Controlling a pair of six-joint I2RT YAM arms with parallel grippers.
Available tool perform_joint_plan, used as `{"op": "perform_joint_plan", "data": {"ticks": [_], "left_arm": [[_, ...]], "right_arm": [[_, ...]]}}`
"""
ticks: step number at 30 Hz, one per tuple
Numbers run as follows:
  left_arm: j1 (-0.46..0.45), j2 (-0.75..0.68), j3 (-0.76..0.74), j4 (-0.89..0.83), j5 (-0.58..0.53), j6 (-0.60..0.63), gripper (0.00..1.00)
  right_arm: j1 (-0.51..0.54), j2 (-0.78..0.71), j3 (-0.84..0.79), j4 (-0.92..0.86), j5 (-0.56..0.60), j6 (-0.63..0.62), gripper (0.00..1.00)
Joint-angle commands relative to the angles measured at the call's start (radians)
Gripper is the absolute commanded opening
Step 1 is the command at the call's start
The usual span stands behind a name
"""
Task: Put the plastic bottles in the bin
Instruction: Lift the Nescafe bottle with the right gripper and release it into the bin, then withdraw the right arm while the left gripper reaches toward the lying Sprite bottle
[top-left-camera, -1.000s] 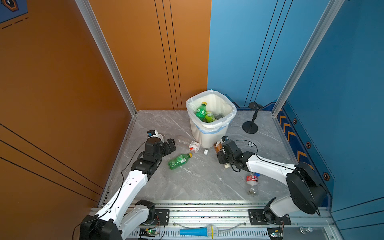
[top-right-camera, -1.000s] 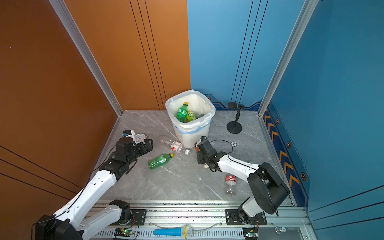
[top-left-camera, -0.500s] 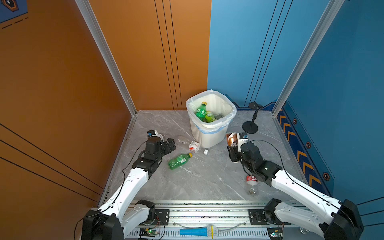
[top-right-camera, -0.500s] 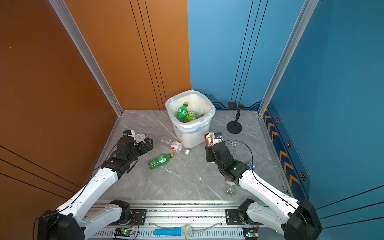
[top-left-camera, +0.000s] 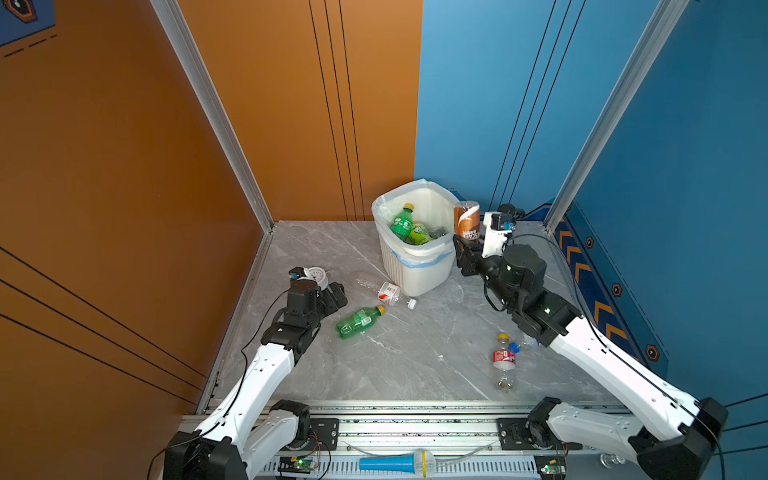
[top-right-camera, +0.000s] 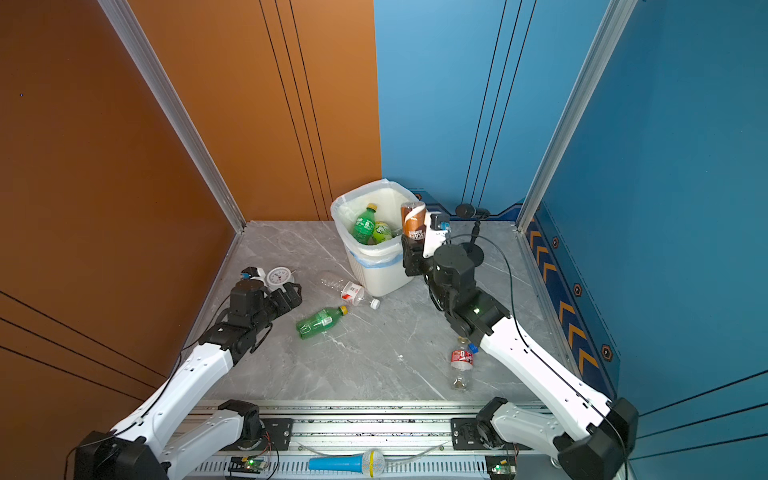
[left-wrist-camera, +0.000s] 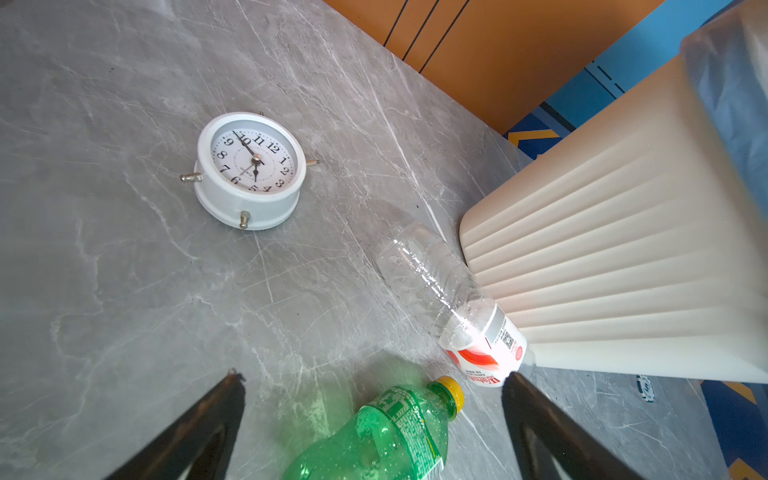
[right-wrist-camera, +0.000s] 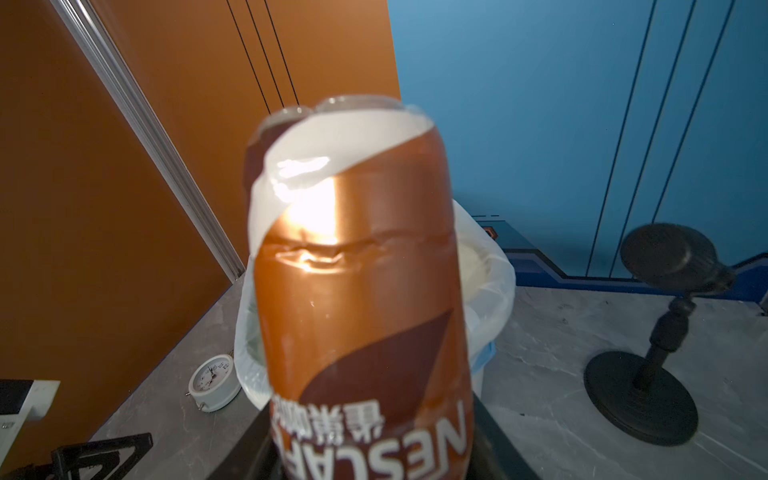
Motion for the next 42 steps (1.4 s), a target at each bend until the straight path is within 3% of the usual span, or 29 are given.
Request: {"op": "perform_joint_plan", "data": {"ticks": [1, 9, 18, 19, 23, 25, 31, 38, 42], "left_arm": [[0.015, -0.032, -0.024, -0.033, 0.012, 0.008, 0.98], [0.043, -0.101, -0.043, -0.09, 0.008, 0.011, 0.98], [0.068, -0.105, -0.052, -0.089, 0.023, 0.01, 0.98], [0.069, -0.103, -0.053, -0.085, 0.024, 0.009, 0.98], [0.072, -0.101, -0.047, -0.087, 0.036, 0.009, 0.98], [0.075, -0.101, -0.045, -0.091, 0.039, 0.01, 0.98], [0.077, -0.072, -0.028, -0.084, 0.059, 0.028, 0.98], [0.073, -0.006, 0.004, -0.081, 0.111, 0.057, 0.98], [0.069, 0.027, 0.02, -0.088, 0.15, 0.063, 0.98]], "right_arm": [[-0.045, 0.148, 0.152, 0.001, -0.104, -0.061, 0.53], [-0.108, 0.415, 0.453, -0.065, -0.201, -0.101, 0.53], [-0.143, 0.556, 0.583, -0.129, -0.222, -0.114, 0.55], [-0.144, 0.564, 0.583, -0.127, -0.216, -0.113, 0.59], [-0.159, 0.578, 0.596, -0.161, -0.177, -0.093, 0.87], [-0.167, 0.546, 0.591, -0.153, -0.169, -0.078, 0.93], [-0.162, 0.303, 0.356, -0.018, -0.144, -0.035, 0.99], [-0.14, -0.044, -0.213, 0.158, -0.138, 0.081, 1.0], [-0.151, -0.117, -0.35, 0.118, -0.128, 0.138, 1.0]]}}
